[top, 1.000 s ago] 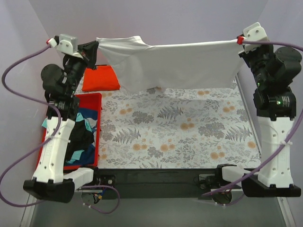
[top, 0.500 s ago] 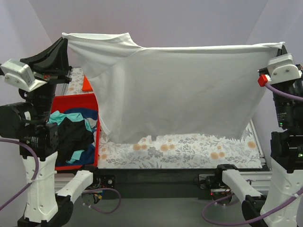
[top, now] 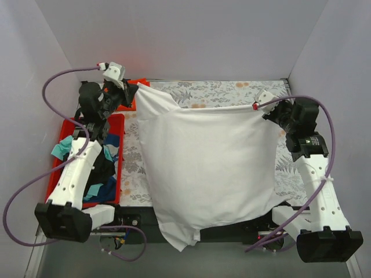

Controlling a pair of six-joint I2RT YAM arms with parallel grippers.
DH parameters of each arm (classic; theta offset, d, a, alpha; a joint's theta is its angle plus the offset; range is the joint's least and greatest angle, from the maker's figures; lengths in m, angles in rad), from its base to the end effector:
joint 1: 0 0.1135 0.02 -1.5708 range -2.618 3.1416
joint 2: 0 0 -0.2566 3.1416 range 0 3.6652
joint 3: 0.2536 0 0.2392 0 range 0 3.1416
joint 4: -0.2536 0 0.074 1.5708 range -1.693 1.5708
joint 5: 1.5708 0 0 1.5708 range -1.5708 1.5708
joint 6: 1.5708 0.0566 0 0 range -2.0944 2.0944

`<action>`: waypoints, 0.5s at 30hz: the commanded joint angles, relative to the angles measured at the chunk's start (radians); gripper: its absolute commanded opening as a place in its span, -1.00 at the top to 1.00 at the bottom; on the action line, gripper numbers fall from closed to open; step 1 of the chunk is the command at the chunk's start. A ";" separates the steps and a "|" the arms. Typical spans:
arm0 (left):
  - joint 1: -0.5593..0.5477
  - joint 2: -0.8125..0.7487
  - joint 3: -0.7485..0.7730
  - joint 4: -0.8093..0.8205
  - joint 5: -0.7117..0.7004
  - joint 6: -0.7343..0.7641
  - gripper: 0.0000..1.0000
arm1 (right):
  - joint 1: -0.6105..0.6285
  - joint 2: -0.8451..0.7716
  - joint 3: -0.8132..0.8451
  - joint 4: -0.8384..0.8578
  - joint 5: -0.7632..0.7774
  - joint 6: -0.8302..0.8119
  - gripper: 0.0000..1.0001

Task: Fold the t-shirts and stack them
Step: Flatten the tshirt out

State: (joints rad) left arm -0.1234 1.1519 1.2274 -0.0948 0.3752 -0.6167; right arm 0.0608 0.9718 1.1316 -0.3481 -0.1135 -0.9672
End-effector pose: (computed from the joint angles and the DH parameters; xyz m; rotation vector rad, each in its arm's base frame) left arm 0.2640 -0.0537 0.4228 -0.1037 1.6553 -0.8670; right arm 0.2215 0.0199 0.3971 -0.9531 1.5170 -0.5569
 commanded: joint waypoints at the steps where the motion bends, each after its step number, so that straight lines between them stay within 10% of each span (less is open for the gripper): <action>1: 0.001 0.085 -0.072 0.072 0.028 0.009 1.00 | -0.003 0.019 -0.122 0.102 -0.035 -0.044 0.97; 15: -0.087 0.776 0.191 0.231 -0.078 0.015 1.00 | -0.006 0.643 -0.041 0.267 0.000 -0.044 0.97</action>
State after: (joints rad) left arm -0.2024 1.8835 1.3243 0.0666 0.3408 -0.6170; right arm 0.0608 1.5673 1.0039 -0.1608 -0.1261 -0.9989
